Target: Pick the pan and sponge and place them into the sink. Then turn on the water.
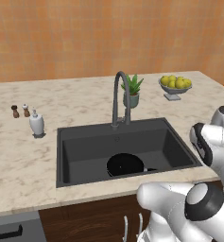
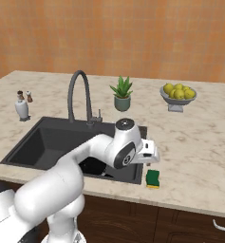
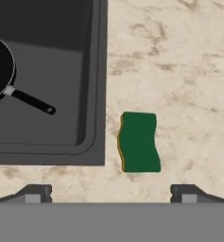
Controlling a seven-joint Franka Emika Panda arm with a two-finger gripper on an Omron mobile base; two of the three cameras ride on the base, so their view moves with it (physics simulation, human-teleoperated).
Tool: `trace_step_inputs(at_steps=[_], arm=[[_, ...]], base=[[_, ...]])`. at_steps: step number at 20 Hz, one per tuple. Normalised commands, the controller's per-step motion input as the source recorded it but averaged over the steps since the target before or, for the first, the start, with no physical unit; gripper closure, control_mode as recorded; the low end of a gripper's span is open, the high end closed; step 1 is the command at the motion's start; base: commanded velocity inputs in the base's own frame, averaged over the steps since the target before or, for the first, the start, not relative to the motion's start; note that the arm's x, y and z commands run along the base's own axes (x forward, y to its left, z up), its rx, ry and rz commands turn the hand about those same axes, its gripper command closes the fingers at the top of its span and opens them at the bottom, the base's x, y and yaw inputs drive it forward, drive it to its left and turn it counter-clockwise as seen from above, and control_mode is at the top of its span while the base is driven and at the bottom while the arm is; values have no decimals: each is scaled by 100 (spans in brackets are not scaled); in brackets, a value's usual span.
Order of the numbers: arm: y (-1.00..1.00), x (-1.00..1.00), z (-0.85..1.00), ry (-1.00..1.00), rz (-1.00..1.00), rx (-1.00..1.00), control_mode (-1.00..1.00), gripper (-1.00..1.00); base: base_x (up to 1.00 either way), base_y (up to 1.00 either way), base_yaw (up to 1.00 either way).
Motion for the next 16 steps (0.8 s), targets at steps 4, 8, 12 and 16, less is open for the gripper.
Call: trace_step_inputs(at_steps=[4,8,12,16], arm=[[-23,0,-29,1,0,3,-100,-100],[-31,0,-27,4,0,7,-100,-100],[-27,1,-29,5,0,6,-100,-100],[-15,12,-28,10,0,2,-100,-100]], base=[[0,0,0],[0,0,0],[0,0,0],[0,0,0]])
